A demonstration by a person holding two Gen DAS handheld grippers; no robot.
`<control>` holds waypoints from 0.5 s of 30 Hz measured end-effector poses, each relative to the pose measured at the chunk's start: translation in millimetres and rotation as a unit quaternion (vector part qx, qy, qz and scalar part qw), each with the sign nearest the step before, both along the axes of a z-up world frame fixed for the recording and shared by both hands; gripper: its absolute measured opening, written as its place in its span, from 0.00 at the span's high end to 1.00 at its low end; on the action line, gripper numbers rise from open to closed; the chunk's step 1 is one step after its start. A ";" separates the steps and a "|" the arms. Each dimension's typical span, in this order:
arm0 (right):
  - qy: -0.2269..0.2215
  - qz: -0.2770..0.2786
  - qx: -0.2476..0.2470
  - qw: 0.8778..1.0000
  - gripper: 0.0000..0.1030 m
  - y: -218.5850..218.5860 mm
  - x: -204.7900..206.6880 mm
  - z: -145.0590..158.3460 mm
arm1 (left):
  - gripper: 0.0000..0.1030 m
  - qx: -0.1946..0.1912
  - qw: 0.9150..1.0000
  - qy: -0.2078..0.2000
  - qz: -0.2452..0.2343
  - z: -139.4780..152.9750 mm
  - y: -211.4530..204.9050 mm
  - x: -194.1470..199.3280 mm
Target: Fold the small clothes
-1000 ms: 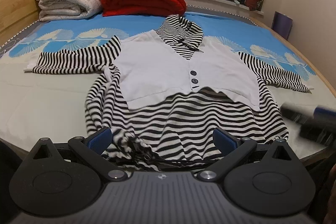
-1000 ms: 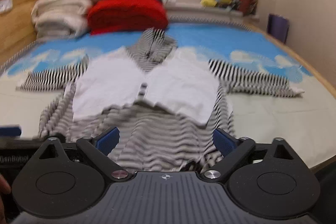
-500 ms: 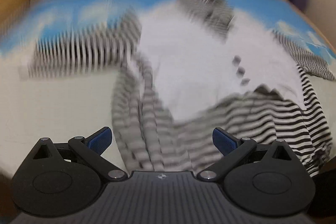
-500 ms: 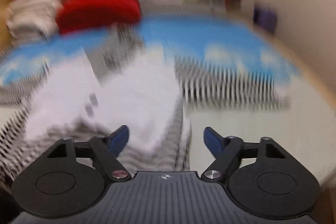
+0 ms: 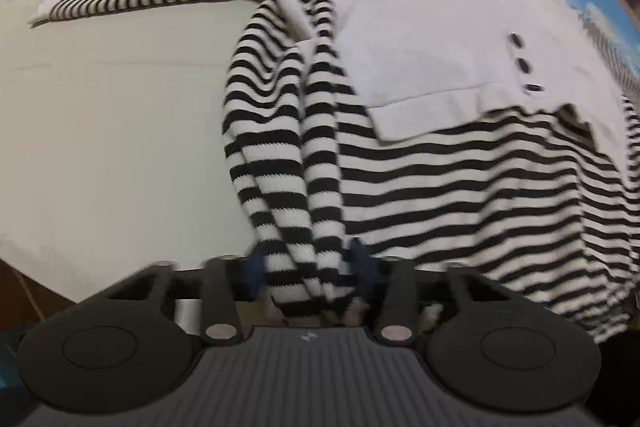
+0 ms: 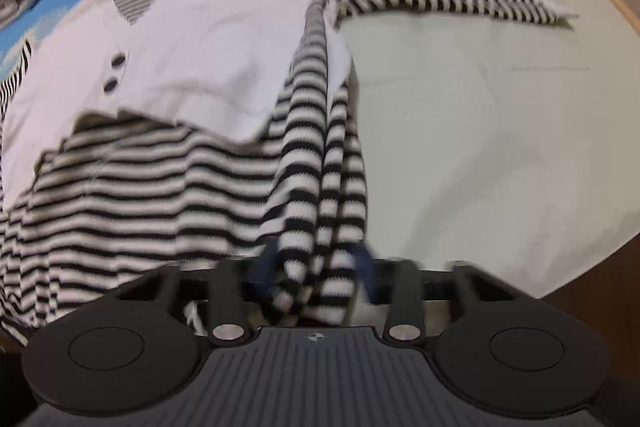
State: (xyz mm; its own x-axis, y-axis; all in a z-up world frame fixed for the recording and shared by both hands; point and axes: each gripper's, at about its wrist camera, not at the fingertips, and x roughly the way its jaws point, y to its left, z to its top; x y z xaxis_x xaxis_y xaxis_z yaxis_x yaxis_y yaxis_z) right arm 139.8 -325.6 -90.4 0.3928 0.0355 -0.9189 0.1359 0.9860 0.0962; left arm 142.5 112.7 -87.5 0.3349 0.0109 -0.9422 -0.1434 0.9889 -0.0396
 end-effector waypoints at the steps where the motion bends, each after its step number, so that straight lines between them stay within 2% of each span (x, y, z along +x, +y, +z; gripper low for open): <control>1: -0.001 -0.001 0.003 1.000 0.84 -1.6 -1.8 0.3 | 0.73 -0.001 1.000 -0.001 -0.002 1.8 1.0 -2.6; 3: -0.010 -0.009 0.002 1.000 0.90 -5.1 -4.4 3.1 | 0.76 -0.009 1.000 -0.002 0.003 3.9 3.8 -7.1; 8: -0.007 -0.015 -0.011 1.000 0.91 -10.2 -8.8 2.9 | 0.76 -0.005 1.000 0.014 -0.011 2.9 2.2 -11.6; 10: -0.009 -0.011 -0.023 1.000 0.90 -7.7 -8.0 3.2 | 0.73 -0.002 1.000 0.014 -0.014 4.6 0.1 -10.7; 12: -0.028 -0.013 -0.046 0.998 0.72 -3.9 -9.3 10.0 | 0.67 0.012 1.000 0.000 -0.014 11.1 -2.0 -10.3; 14: -0.068 -0.018 -0.058 0.996 0.64 -1.8 -10.5 22.7 | 0.63 0.034 0.998 -0.042 -0.027 25.0 -8.6 -12.9; 15: -0.093 -0.014 -0.056 0.994 0.61 -0.2 -12.3 30.7 | 0.55 0.045 0.996 -0.068 -0.039 33.1 -13.4 -15.3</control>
State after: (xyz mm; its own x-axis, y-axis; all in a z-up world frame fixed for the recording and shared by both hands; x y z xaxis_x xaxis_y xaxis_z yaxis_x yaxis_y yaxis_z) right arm 127.5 -325.8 -59.7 0.5553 -0.0775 -0.8280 0.1546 0.9879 0.0112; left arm 127.2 99.3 -54.4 0.4628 0.0620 -0.8843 -0.0663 0.9972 0.0353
